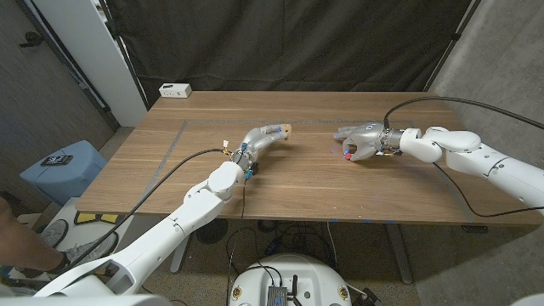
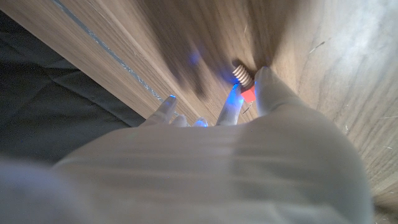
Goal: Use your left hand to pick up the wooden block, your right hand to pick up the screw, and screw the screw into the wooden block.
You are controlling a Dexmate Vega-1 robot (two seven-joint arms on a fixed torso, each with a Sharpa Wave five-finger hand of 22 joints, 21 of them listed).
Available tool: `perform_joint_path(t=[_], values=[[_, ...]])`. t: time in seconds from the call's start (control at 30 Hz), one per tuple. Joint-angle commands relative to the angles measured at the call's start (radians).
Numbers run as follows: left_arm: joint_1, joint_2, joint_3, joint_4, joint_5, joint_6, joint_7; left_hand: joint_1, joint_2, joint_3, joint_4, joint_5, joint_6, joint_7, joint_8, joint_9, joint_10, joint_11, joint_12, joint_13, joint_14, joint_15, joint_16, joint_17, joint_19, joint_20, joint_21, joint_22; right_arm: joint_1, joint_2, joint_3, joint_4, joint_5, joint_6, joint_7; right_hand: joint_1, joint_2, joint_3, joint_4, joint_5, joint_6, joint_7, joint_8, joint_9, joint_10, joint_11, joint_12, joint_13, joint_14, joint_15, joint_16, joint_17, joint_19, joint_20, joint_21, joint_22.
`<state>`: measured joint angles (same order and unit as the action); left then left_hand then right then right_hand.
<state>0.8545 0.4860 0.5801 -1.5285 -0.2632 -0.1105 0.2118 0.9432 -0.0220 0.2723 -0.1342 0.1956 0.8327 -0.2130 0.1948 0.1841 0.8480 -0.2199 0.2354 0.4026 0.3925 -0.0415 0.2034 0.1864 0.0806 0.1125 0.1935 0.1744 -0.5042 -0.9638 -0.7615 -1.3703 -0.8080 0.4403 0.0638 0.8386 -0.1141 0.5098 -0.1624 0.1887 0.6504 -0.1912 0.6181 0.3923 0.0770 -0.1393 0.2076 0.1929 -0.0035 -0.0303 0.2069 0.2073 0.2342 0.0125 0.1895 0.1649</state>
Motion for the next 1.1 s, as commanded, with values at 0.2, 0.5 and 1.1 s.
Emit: perform_joint_path(t=[0.2,0.5,1.1], values=[[0.009,0.004,-0.001,-0.007,0.001,-0.001,0.004,-0.002,0.010,-0.006,-0.002,0.001,0.010,0.004,0.006,0.005,-0.009,0.000,0.000,0.001,-0.005,-0.091,0.005,0.002,-0.005,0.006,0.004,0.005,-0.027,-0.015,0.035,-0.036,0.049,-0.023,0.010,0.014,-0.001,0.006,0.001,0.005,0.015,0.000,0.013,0.006,0.013,0.000,0.003,0.003,0.010,-0.025,0.002,0.003,0.011,-0.001,0.004,0.004],[0.006,0.003,0.002,-0.004,0.005,-0.005,0.000,-0.002,0.011,-0.007,-0.002,0.001,0.008,0.001,0.006,0.005,-0.010,0.000,-0.001,0.002,-0.005,-0.091,0.006,0.002,-0.006,0.006,0.004,0.005,-0.066,-0.026,0.077,-0.078,0.126,-0.066,0.039,0.014,-0.001,0.006,0.001,0.004,0.018,0.002,0.020,0.010,0.019,0.000,0.004,0.003,0.010,-0.023,0.002,0.004,0.012,-0.001,0.003,0.004],[0.001,0.000,0.008,0.002,0.008,-0.011,-0.011,-0.001,0.012,-0.009,-0.003,0.001,0.007,0.001,0.005,0.005,-0.010,0.000,-0.003,0.003,-0.005,-0.092,0.006,0.002,-0.006,0.003,0.004,0.005,-0.160,-0.042,0.172,-0.176,0.329,-0.168,0.096,0.002,-0.001,0.002,0.007,0.002,0.027,0.006,0.037,0.020,0.028,0.007,0.003,0.003,0.007,-0.012,0.001,0.006,0.008,0.003,0.001,0.004]])
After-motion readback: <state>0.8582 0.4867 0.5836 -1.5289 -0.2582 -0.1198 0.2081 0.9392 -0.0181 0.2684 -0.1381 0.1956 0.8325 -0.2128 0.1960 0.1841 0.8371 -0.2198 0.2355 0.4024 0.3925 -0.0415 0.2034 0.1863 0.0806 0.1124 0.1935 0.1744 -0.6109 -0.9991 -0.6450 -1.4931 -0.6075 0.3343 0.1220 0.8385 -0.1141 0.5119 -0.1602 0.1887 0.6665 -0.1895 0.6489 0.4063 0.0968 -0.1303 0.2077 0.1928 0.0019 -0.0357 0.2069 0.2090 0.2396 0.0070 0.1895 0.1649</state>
